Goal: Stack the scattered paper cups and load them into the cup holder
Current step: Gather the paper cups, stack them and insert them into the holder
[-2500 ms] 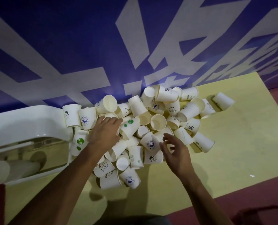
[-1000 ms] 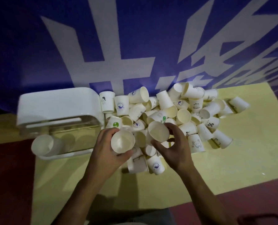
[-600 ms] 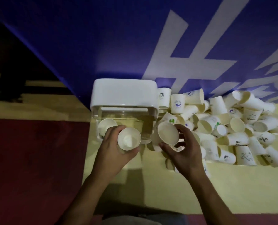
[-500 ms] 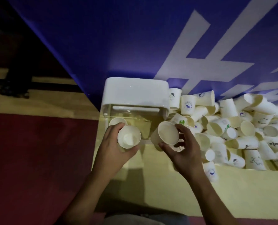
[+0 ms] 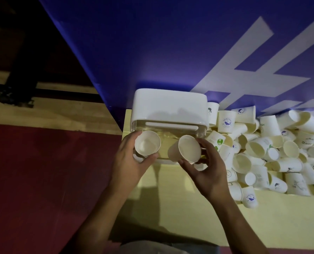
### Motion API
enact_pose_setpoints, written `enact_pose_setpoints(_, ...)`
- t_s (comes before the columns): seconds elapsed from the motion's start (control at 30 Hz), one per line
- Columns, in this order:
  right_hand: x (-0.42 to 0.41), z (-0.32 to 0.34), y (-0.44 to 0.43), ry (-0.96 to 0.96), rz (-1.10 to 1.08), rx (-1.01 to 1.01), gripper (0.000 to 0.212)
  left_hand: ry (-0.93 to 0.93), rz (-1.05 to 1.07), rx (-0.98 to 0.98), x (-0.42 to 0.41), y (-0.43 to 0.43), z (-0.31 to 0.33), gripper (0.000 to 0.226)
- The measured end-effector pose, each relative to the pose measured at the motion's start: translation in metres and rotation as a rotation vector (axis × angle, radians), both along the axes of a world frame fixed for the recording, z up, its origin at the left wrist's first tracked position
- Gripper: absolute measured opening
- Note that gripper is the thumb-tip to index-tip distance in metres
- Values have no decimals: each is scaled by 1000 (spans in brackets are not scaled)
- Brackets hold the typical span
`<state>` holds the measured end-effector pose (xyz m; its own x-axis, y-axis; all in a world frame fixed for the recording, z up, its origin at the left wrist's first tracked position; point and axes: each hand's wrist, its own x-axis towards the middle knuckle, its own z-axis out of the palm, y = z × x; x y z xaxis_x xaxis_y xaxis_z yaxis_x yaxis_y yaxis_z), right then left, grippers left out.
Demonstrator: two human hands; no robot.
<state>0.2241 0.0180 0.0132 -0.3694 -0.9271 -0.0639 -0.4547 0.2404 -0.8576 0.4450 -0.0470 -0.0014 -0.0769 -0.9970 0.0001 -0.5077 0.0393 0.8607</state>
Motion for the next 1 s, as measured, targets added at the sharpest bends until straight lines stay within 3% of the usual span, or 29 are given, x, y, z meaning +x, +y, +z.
enact_pose_setpoints(0.6,7,-2,4,-21,-7,8,68,-64,-75,187,-5,-11,-50,73)
enact_pose_setpoints(1.0,28,-3,-14,48,86,-85,72,-66,-31,137,-9,-11,-63,77)
